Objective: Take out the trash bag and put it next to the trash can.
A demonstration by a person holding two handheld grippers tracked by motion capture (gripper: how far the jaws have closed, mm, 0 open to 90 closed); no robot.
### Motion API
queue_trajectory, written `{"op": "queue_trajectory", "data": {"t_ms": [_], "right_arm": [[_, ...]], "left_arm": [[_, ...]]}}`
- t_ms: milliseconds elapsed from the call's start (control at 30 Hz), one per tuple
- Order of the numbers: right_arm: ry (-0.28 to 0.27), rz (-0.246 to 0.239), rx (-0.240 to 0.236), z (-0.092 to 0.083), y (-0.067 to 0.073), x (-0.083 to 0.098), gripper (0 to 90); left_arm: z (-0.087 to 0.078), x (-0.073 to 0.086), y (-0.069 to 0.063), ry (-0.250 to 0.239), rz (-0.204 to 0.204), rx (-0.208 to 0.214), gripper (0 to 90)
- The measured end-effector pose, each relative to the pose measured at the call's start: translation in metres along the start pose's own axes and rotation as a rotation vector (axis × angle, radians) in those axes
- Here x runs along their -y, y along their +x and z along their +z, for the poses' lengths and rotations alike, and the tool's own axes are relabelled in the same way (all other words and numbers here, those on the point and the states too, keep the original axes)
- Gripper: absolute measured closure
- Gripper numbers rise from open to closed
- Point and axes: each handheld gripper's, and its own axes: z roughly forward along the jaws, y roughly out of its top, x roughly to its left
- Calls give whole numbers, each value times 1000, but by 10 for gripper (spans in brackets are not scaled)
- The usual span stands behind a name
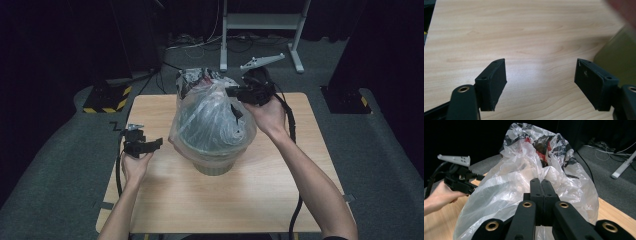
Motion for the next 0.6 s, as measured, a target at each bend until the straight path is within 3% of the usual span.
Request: {"op": "queue_trajectory", "data": {"t_ms": [200,600], "right_arm": [[-14,-2,9,-9,-1,-2,900],[-38,17,29,-23,-10,-1,900]], "left_arm": [[13,13,1,32,-14,-20,249],[32,20,-9,63,37,-54,223]]}}
